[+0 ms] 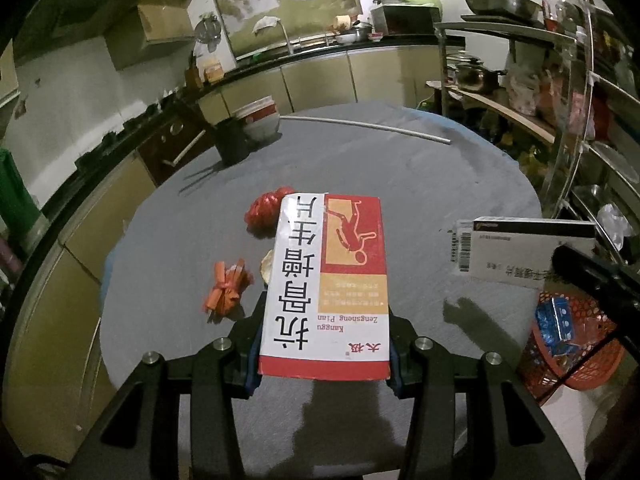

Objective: Collect trash
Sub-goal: 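Carry both held boxes over to the red basket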

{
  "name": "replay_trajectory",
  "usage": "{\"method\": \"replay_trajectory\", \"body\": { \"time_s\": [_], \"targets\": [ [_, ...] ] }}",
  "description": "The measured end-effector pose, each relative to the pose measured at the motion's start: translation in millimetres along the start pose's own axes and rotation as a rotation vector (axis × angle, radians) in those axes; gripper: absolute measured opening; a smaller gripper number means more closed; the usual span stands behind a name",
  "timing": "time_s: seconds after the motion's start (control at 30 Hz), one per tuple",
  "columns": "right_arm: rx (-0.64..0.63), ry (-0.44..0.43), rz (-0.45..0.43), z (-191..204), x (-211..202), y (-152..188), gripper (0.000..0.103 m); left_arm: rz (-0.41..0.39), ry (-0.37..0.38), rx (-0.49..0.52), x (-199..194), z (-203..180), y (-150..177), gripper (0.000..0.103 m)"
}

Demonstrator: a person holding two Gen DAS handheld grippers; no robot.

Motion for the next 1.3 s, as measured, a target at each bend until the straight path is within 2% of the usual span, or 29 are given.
{"method": "replay_trajectory", "body": {
  "time_s": [0.67, 1.3],
  "targets": [
    [0.04, 0.036, -0.143, -50.3, -78.5, -30.7, 0.017, -0.054, 0.005, 0.127, -12.9, -56.6, -51.5, 0.049],
    [0.09, 0.104, -0.207, -90.6, -115.1, -42.5, 0.017, -0.089, 0.035, 0.231, -17.3, -103.8, -81.5, 0.049]
  ]
}}
Point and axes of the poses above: each gripper's, at about its wrist camera, not at the fingertips, and x roughly the way its jaws point, z to its left, y to its underside, the point moved 7 cm from there along x, roughly the way its jaws point, and after that the axes turned 14 degrees about x, right-handed, at the moved point
